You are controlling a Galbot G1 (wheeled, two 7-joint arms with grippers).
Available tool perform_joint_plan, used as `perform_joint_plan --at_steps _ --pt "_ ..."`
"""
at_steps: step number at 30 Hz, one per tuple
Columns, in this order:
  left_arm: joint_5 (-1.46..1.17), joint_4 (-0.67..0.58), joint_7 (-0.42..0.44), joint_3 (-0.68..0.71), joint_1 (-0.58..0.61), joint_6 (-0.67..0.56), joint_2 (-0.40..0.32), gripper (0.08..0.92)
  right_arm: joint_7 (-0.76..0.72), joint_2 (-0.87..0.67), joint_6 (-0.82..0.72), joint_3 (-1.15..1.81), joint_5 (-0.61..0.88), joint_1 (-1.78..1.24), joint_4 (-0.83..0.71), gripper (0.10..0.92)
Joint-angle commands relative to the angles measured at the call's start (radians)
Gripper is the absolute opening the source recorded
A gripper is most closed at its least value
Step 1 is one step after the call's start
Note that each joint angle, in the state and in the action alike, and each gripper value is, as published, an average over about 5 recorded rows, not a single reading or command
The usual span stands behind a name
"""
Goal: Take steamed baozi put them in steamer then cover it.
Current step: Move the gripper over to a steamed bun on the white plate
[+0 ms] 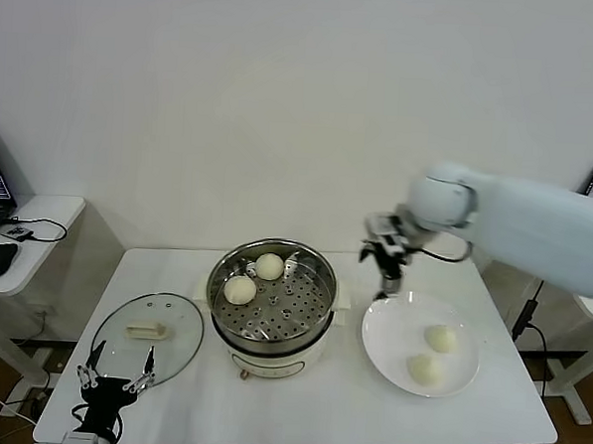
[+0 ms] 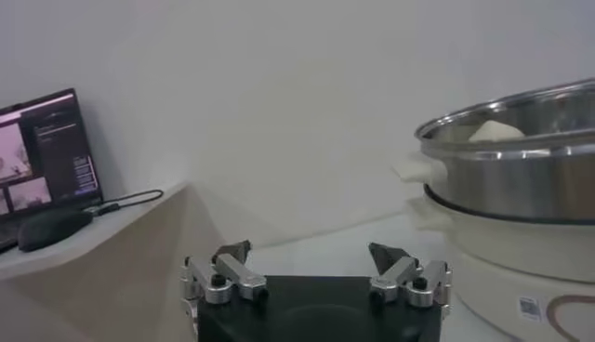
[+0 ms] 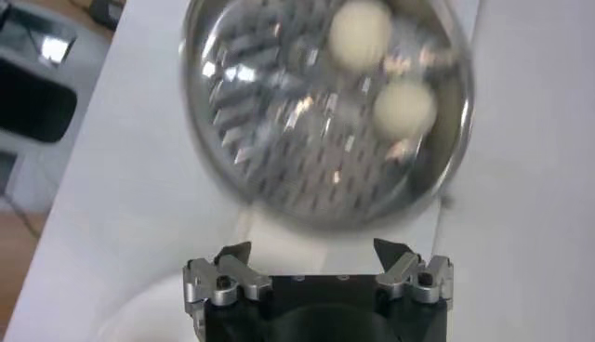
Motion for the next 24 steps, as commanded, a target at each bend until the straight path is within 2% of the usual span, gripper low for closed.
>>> perform_joint_plan --at_steps 1,12,24 --pt "0.015 0.009 -0.002 0.005 0.007 -0.003 -0.008 0.823 -0.041 -0.334 0.101 0.106 -0.244 -0.188 0.107 0.823" --pt "0.041 0.006 -0.005 0.004 0.034 -0.003 -0.027 0.823 -0.001 -0.339 0.122 0.434 -0.36 -0.634 0.061 0.823" --pt "0.046 0.013 -0.005 -0.009 0.038 -0.001 -0.034 0.823 0.016 -0.27 0.127 0.509 -0.421 -0.777 -0.018 0.823"
